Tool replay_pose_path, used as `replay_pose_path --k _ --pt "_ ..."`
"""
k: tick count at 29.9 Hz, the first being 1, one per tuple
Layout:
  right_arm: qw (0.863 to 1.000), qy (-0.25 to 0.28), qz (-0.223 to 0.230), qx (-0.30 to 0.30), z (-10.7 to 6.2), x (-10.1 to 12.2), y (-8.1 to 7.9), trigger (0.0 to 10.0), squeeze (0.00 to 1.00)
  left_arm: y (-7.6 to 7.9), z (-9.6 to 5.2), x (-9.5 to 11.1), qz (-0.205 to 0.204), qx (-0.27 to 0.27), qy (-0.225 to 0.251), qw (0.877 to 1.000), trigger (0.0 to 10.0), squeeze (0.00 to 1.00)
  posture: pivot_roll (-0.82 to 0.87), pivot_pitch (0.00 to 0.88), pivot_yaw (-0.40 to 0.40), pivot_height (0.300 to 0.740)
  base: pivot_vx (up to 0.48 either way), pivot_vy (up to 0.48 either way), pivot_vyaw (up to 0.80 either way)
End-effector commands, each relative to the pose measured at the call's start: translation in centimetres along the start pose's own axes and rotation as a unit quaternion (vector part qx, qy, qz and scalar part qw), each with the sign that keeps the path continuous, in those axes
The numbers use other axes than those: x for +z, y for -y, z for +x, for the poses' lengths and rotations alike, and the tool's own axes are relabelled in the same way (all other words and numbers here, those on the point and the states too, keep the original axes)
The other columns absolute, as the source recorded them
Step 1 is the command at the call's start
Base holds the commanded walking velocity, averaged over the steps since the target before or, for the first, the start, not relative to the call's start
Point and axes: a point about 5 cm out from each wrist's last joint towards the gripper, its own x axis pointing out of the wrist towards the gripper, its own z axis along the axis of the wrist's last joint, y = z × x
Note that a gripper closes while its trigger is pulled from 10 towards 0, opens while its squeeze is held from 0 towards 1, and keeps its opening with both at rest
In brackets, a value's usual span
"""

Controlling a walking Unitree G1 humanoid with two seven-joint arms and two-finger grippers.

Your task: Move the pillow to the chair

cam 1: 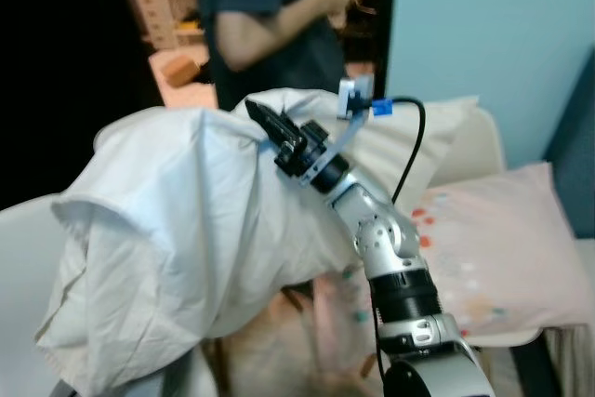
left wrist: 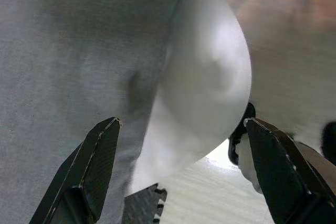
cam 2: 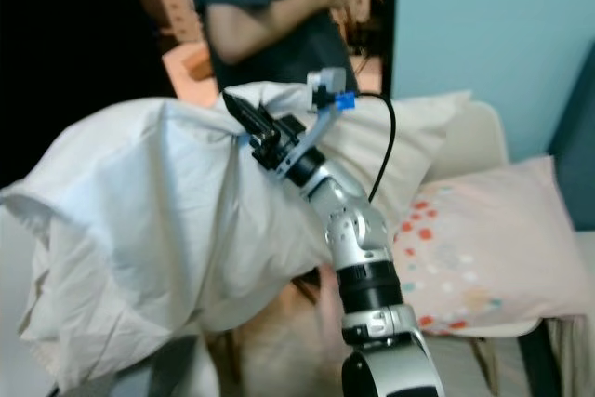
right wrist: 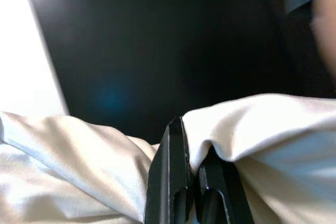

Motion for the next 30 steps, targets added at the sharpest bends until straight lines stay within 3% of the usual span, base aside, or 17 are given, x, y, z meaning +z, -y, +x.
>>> replay_pose_path --k 1,5,10,14,27,30 --pt "0.999 0.03 0.012 0.031 1.1 0.2 -1.6 10.0 0.0 -0.3 0.1 0.4 -0.008 0.004 0.008 1.0 10.0 0.0 -0.07 0.002 0.068 0.74 0.0 -0.285 0.74" --pt "0.999 0.029 0.013 0.029 1.0 0.2 -1.5 10.0 0.0 -0.1 0.1 0.8 -0.008 0.006 0.015 1.0 10.0 0.0 -0.07 0.002 0.068 0.74 0.0 -0.351 0.74" --pt "1.0 -0.017 -0.014 -0.009 1.3 -1.2 -1.0 10.0 0.0 -0.1 0.6 4.4 -0.03 0.023 0.077 0.996 10.0 0.0 -0.07 0.004 0.066 0.74 0.0 -0.44 0.0" --pt "0.999 -0.031 -0.021 -0.026 1.2 -1.4 -0.6 10.0 0.0 -0.5 0.7 7.8 -0.052 0.028 0.14 0.988 10.0 0.0 -0.07 0.008 0.063 0.74 0.0 0.0 0.0" --pt "0.998 -0.042 -0.03 -0.026 1.1 -1.7 -0.6 10.0 0.0 -0.3 0.4 11.4 -0.074 0.016 0.216 0.973 10.0 0.0 -0.07 0.011 0.059 0.74 0.0 0.0 0.0" --pt "0.998 -0.049 -0.031 -0.022 1.1 -1.9 -0.7 10.0 0.0 -0.7 -0.1 13.2 -0.08 0.023 0.262 0.962 10.0 0.0 -0.07 0.012 0.055 0.74 0.176 0.0 0.0"
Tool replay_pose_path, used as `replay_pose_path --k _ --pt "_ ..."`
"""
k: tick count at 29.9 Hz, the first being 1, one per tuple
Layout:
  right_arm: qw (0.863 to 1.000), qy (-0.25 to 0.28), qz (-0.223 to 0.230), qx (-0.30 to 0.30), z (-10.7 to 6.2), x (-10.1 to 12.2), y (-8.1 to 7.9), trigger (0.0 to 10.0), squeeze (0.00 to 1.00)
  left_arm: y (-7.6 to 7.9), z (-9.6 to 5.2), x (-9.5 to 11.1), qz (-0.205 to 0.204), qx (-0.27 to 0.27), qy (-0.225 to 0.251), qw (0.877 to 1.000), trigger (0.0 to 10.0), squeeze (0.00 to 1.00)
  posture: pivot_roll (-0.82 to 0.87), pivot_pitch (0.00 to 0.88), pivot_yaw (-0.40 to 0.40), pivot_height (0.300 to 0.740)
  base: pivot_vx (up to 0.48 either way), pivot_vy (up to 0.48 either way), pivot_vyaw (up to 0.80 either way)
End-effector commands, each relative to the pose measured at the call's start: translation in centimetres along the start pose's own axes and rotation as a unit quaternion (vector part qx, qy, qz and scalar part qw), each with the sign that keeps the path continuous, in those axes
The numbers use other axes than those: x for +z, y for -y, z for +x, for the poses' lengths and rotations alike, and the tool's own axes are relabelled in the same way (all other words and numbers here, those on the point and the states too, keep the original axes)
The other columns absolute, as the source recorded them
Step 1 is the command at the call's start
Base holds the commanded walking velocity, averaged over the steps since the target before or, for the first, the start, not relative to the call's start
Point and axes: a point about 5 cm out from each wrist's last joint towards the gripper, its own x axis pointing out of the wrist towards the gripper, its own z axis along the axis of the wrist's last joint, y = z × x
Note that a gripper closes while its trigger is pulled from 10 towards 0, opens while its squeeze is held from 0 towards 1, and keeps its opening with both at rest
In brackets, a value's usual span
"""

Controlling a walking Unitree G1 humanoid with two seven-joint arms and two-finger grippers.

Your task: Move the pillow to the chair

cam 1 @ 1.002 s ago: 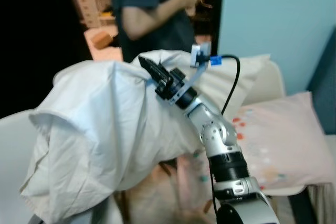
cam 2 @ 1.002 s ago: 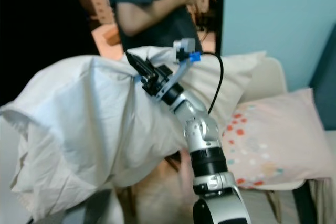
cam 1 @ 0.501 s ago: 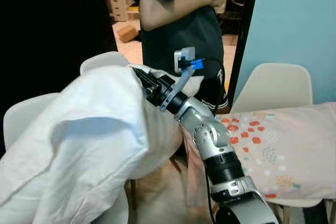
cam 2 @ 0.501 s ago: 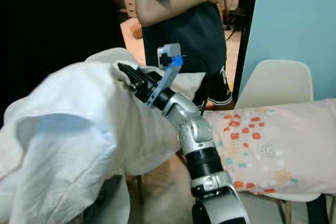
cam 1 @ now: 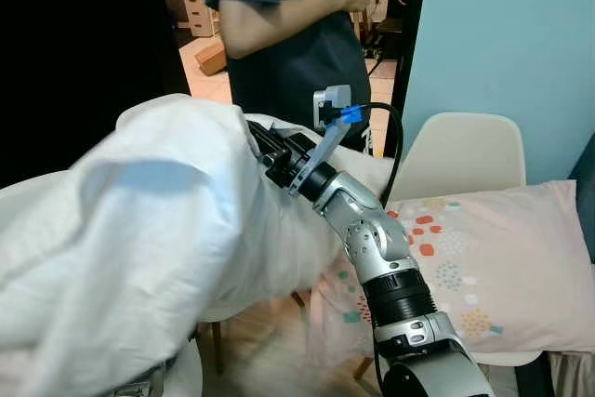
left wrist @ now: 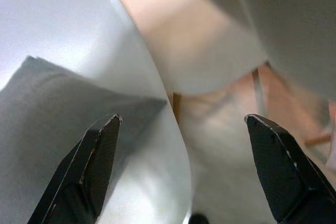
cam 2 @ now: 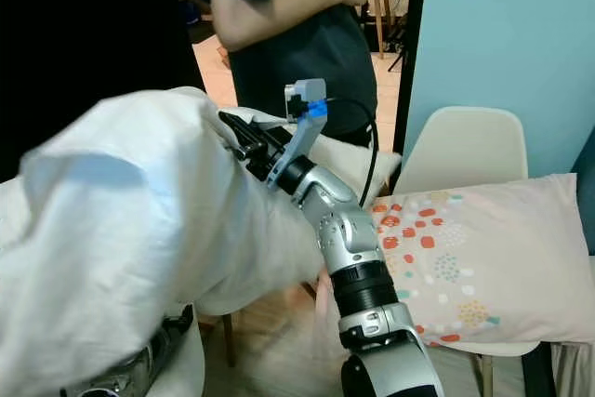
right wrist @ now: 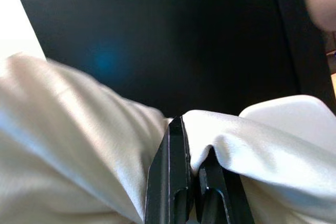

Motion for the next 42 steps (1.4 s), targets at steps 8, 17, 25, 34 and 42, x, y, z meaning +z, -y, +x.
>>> replay_pose_path --k 8,17,25,34,42 --pt "0.997 -0.031 -0.037 0.053 0.8 -1.3 -1.9 10.0 0.0 -0.3 1.1 5.5 -0.002 0.021 0.118 0.993 10.0 0.0 -0.06 0.011 0.052 0.74 0.303 0.0 0.0" --pt "0.99 -0.082 -0.085 0.075 0.8 -2.9 -2.4 10.0 0.0 0.0 1.3 7.3 -0.004 0.026 0.155 0.987 10.0 0.0 -0.05 0.007 0.054 0.74 0.415 0.0 0.0" --pt "0.986 -0.099 -0.107 0.085 0.7 -3.5 -2.6 10.0 0.0 0.1 1.2 7.1 -0.003 0.029 0.153 0.988 10.0 0.0 -0.05 0.007 0.054 0.74 0.48 0.0 0.0" --pt "0.982 -0.105 -0.117 0.1 0.8 -3.7 -2.7 10.0 0.0 0.0 1.1 7.3 -0.003 0.038 0.159 0.987 10.0 0.0 -0.04 0.005 0.049 0.74 0.48 0.0 0.0" --pt "0.978 -0.126 -0.117 0.119 0.5 -4.4 -2.9 10.0 0.0 -0.1 1.1 7.3 0.01 0.056 0.158 0.986 10.0 0.0 -0.04 0.008 0.049 0.74 0.227 0.0 0.5"
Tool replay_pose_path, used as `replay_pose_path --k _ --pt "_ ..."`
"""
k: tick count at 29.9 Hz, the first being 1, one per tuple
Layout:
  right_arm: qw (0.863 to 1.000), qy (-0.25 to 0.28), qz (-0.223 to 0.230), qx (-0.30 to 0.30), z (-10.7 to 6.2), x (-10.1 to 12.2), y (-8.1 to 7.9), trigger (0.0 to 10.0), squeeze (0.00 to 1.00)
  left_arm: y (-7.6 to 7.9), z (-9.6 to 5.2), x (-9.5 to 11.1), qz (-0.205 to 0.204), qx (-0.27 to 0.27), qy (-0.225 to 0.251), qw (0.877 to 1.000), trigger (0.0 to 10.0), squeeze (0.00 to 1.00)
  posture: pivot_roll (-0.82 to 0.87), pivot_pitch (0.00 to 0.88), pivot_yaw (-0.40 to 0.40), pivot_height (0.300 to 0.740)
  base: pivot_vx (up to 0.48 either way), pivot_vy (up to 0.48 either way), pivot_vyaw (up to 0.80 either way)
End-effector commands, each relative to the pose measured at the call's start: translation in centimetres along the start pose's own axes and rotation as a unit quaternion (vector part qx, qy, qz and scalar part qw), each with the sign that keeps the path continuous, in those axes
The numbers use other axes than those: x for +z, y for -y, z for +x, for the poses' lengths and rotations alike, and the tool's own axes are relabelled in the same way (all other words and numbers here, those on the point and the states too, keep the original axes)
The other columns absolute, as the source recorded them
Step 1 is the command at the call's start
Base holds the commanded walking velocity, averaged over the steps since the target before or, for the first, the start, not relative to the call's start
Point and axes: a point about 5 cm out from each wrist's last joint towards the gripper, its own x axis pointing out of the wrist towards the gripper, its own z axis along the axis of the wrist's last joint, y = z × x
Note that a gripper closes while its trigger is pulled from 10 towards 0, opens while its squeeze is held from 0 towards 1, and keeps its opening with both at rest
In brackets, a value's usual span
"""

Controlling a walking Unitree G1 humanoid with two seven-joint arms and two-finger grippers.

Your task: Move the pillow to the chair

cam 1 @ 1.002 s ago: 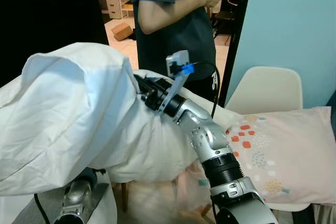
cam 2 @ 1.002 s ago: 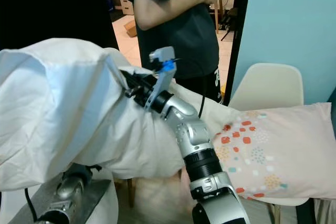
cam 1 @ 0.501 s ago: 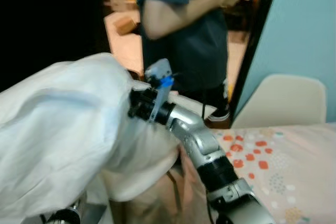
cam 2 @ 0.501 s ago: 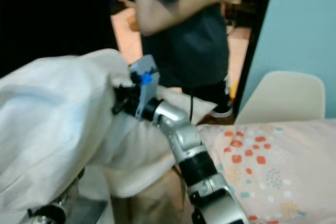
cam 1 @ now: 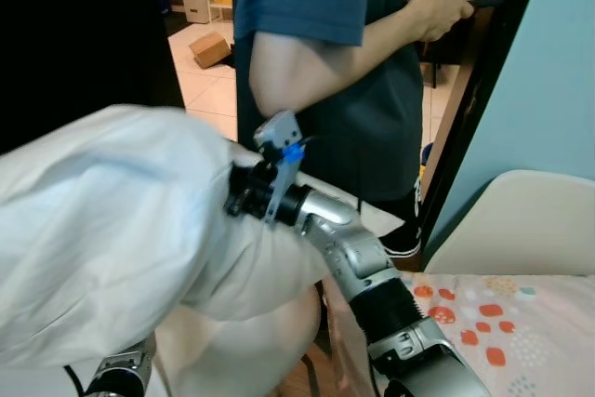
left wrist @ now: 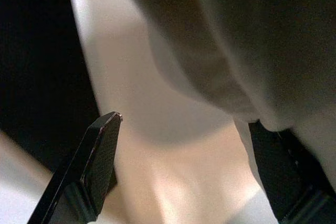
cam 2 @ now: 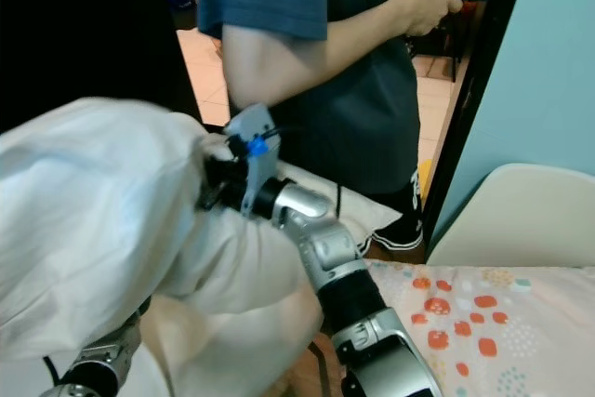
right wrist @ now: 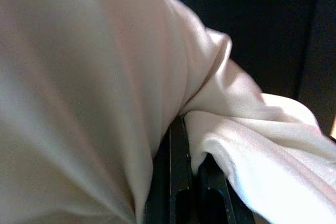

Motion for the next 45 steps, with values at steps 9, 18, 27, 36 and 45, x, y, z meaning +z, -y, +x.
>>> replay_pose_path --k 9,18,27,36,45 --pt "0.998 -0.059 0.006 0.014 0.1 -1.9 -0.4 10.0 0.0 1.5 0.0 0.9 0.029 -0.012 0.027 0.999 10.0 0.0 -0.04 0.008 0.049 0.74 0.0 0.0 0.71" --pt "0.996 -0.077 0.0 0.04 -0.1 -2.6 -1.1 10.0 0.0 1.0 -0.2 0.6 0.044 0.013 0.024 0.999 10.0 0.0 -0.04 0.018 0.044 0.74 0.0 0.0 0.15" --pt "0.988 -0.152 -0.023 -0.012 -0.4 -4.4 0.2 10.0 0.0 0.9 -0.4 0.0 0.042 0.023 0.009 0.999 10.0 0.0 -0.03 0.018 0.039 0.74 0.0 0.0 0.5" --pt "0.97 -0.239 -0.04 -0.026 -1.2 -7.1 0.1 10.0 0.0 0.6 -0.4 -0.5 0.043 0.042 -0.013 0.998 10.0 0.0 -0.03 0.025 0.032 0.74 0.0 0.0 0.0" --pt "0.958 -0.281 -0.017 -0.054 -1.9 -8.5 0.6 10.0 0.0 1.2 -0.2 -0.3 0.049 0.023 -0.016 0.998 10.0 0.0 -0.04 0.038 0.033 0.705 0.0 0.0 0.0"
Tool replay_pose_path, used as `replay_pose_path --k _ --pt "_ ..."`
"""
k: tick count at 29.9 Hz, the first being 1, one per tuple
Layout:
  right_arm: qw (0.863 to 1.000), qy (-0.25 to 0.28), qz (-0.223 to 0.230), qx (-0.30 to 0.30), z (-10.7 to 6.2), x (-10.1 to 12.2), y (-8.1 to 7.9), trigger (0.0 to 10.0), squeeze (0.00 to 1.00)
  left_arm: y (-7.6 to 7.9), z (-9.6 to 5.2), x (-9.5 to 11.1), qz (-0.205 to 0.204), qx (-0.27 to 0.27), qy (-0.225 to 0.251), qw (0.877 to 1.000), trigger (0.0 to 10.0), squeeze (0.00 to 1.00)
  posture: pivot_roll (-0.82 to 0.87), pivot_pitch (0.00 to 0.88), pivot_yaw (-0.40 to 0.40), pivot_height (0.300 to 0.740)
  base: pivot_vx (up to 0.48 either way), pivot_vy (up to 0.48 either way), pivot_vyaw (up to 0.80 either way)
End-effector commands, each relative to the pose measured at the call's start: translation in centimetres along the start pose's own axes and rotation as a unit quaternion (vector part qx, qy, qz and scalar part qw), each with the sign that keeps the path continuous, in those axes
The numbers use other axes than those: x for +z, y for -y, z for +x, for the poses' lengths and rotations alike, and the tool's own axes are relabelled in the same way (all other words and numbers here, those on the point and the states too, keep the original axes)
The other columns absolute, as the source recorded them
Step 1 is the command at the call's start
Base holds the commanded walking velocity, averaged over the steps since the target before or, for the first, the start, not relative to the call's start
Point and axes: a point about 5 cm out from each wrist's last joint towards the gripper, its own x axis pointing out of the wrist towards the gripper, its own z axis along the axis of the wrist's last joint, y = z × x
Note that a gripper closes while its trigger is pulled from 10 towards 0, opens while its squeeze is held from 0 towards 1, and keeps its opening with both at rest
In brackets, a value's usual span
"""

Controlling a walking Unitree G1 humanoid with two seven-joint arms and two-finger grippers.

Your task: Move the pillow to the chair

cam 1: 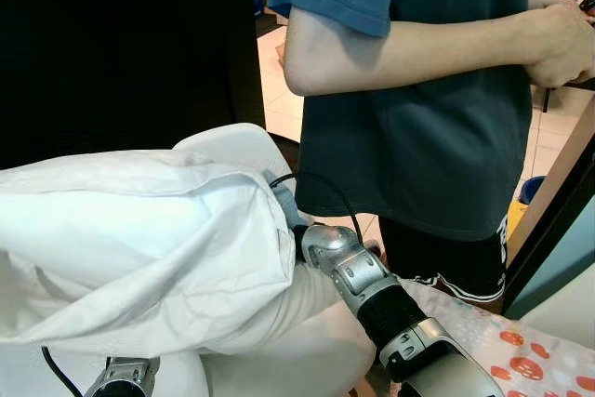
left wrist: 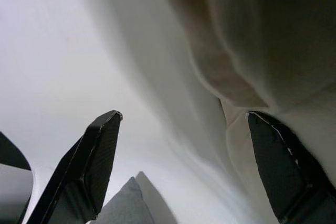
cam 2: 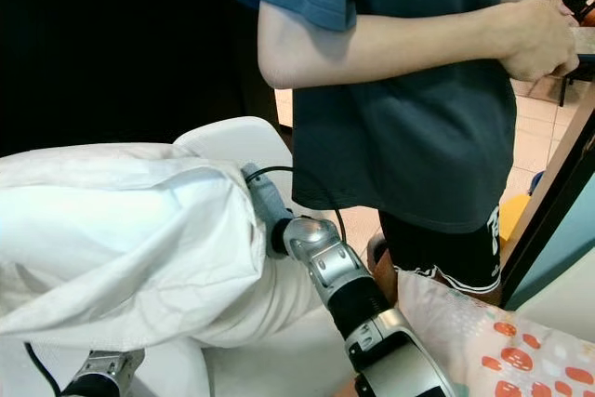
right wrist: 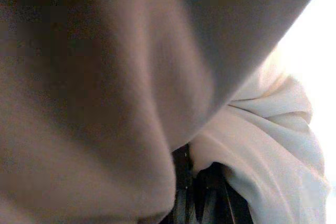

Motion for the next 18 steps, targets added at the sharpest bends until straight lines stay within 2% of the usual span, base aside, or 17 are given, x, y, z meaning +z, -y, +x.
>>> replay_pose_path --k 1,18 --pt "0.999 -0.027 -0.008 0.025 0.85 -0.6 -1.36 10.0 0.0 1.19 0.5 2.26 0.006 -0.024 0.043 0.999 10.0 0.0 -0.04 0.038 0.033 0.7 0.0 0.0 0.0" --pt "0.998 -0.054 0.006 0.018 0.89 -1.4 -1.22 10.0 0.0 0.81 0.64 2.28 0.0 -0.019 0.036 0.999 10.0 0.0 -0.04 0.049 0.027 0.63 0.0 0.0 0.0"
